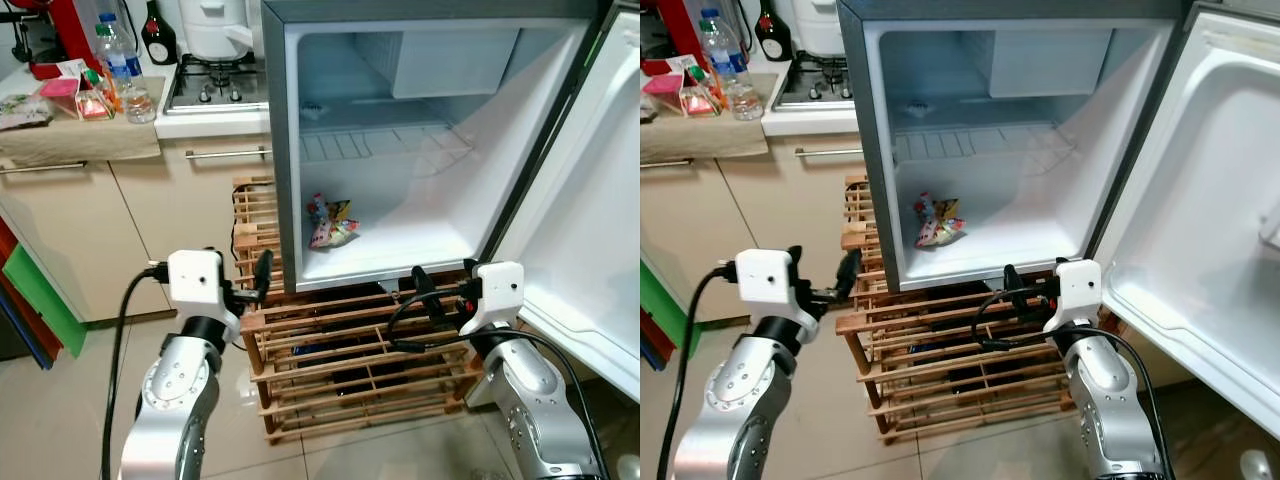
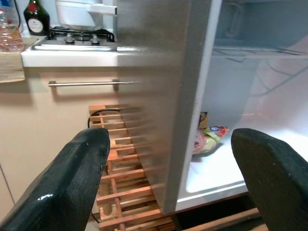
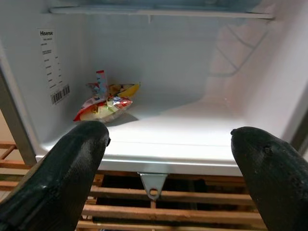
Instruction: Restocking fridge
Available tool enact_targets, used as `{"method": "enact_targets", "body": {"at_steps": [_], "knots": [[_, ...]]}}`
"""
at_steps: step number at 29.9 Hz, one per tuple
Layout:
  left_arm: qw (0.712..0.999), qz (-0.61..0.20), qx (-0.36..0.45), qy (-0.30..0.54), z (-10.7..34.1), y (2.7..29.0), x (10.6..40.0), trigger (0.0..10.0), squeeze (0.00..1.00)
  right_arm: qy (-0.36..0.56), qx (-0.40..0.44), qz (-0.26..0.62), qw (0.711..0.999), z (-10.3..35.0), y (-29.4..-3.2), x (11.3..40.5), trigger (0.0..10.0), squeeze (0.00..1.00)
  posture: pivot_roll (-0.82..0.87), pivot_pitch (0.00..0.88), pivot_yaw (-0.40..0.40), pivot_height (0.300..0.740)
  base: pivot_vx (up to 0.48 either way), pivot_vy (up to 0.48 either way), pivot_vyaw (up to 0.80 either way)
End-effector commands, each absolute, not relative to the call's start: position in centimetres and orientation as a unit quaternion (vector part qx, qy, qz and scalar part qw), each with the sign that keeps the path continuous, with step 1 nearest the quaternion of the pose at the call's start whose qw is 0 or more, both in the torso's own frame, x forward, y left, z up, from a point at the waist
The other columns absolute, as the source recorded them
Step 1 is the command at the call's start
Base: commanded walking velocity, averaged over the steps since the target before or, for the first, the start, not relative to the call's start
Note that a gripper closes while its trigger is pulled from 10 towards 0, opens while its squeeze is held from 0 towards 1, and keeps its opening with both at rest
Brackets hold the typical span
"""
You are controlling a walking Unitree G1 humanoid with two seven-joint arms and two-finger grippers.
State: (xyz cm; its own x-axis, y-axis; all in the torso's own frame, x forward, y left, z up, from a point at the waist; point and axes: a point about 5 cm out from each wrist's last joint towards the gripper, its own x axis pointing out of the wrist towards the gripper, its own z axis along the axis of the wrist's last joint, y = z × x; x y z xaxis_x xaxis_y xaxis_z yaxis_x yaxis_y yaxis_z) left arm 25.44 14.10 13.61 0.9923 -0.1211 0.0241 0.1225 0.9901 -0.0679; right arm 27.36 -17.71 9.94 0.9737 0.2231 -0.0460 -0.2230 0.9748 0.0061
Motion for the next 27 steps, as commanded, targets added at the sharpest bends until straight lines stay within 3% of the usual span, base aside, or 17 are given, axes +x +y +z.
{"method": "enact_targets", "body": {"at_steps": [1, 14, 23, 27], "knots": [[0.998, -0.054, -0.030, -0.011, 13.72, 14.16, 25.71, 10.0, 0.00, 0.021, -0.003, 0.112, 0.993, 9.95, -17.87, 27.36, 10.0, 0.00, -0.17, 0.000, 0.015, 0.740, 0.000, 0.000, 0.00], [0.998, -0.051, -0.018, -0.010, 13.66, 14.21, 26.02, 10.0, 0.00, 0.018, 0.017, 0.126, 0.992, 9.92, -17.17, 26.97, 10.0, 0.00, -0.18, 0.000, 0.034, 0.740, -0.216, 0.000, 0.00], [0.997, -0.075, -0.033, -0.010, 13.63, 13.94, 26.04, 10.0, 0.00, 0.022, 0.014, 0.123, 0.992, 9.72, -17.30, 26.76, 10.0, 0.00, -0.19, 0.000, 0.045, 0.740, 0.000, 0.000, 0.00], [0.996, -0.081, -0.034, -0.012, 13.69, 13.81, 26.09, 10.0, 0.00, 0.025, 0.012, 0.121, 0.992, 9.54, -17.33, 26.64, 10.0, 0.00, -0.19, 0.000, 0.051, 0.740, 0.000, -0.472, 0.00]]}}
